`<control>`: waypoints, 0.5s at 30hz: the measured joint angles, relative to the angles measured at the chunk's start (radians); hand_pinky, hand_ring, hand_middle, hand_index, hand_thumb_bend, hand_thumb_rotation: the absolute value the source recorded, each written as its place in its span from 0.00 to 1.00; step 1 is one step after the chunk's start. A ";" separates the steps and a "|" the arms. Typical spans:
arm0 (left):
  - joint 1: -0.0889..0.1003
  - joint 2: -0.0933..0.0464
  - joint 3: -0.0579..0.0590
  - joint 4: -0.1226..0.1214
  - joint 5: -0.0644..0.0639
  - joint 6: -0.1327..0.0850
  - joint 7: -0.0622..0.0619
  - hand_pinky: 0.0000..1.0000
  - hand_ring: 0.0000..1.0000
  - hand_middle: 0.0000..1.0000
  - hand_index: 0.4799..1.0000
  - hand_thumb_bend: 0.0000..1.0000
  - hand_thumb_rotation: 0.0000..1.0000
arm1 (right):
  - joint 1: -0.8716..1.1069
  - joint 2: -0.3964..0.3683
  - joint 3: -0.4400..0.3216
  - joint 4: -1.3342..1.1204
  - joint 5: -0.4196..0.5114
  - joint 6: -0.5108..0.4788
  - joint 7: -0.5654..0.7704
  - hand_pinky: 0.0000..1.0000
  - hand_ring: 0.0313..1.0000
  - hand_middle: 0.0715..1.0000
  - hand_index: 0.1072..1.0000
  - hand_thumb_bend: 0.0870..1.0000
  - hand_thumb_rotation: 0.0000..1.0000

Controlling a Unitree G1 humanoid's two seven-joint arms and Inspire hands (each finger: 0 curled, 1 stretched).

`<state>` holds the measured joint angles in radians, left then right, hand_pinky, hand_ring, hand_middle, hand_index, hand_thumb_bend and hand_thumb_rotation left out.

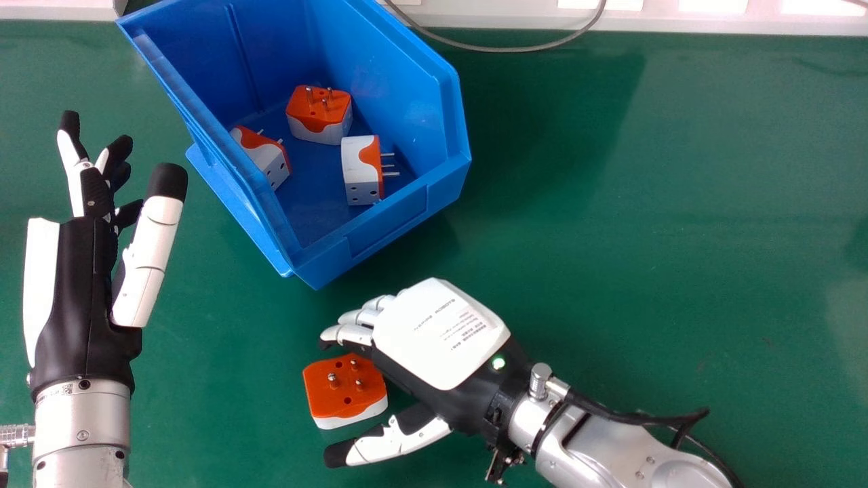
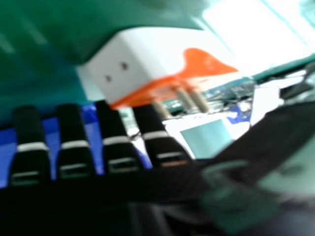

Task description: Pick all objects and put in blue box

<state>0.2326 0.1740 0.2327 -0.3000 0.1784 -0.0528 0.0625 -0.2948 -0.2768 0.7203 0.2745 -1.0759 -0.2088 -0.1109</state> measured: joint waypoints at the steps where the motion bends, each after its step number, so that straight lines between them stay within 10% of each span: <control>1: 0.000 0.000 0.000 0.000 0.000 0.000 0.000 0.85 0.94 0.95 0.91 0.77 1.00 | -0.005 0.000 0.002 0.003 -0.002 0.000 0.000 0.69 0.79 0.79 0.75 0.43 0.87; 15: 0.000 0.000 0.000 -0.007 0.000 0.010 0.000 0.85 0.94 0.95 0.91 0.77 1.00 | -0.075 0.001 0.041 0.112 -0.057 0.000 -0.077 0.68 0.78 0.78 0.73 0.43 0.87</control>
<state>0.2327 0.1739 0.2330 -0.3069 0.1781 -0.0430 0.0623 -0.3694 -0.2755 0.7615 0.3864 -1.1332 -0.2086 -0.1880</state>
